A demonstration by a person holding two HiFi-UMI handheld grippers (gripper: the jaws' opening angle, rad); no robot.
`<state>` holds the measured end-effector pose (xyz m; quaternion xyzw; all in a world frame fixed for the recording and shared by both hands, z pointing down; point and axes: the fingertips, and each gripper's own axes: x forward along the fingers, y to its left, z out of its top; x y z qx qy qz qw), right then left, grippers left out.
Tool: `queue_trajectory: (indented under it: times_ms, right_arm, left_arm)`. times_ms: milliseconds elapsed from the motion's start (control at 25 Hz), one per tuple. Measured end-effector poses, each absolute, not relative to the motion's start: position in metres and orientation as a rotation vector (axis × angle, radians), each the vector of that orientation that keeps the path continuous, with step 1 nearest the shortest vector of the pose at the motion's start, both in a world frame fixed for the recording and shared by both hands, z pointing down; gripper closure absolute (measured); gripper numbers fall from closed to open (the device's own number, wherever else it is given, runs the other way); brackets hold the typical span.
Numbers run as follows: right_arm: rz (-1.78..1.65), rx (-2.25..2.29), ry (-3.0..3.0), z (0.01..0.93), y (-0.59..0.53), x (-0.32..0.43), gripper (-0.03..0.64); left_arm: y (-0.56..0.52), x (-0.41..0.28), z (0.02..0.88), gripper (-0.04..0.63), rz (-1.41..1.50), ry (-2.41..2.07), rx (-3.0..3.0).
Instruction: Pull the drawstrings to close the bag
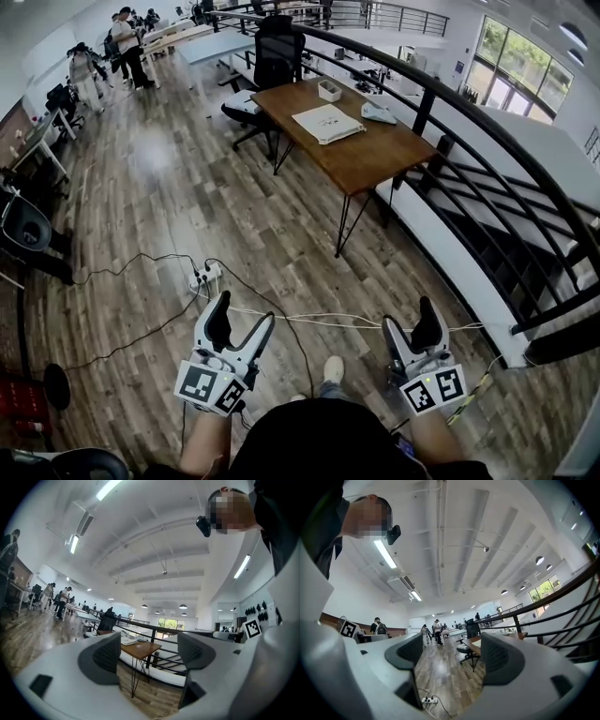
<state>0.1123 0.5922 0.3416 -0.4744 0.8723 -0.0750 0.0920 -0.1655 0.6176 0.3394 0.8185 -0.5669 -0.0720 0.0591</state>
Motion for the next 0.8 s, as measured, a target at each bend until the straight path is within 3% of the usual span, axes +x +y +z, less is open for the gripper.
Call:
queue_trajectory:
  times_ms: [800]
  right_arm:
    - [-0.304, -1.386, 2.558, 0.347, 0.441, 0.211, 0.305]
  left_arm:
    - [0.472, -0.119, 0.331, 0.230, -0.243, -1.819, 2.365]
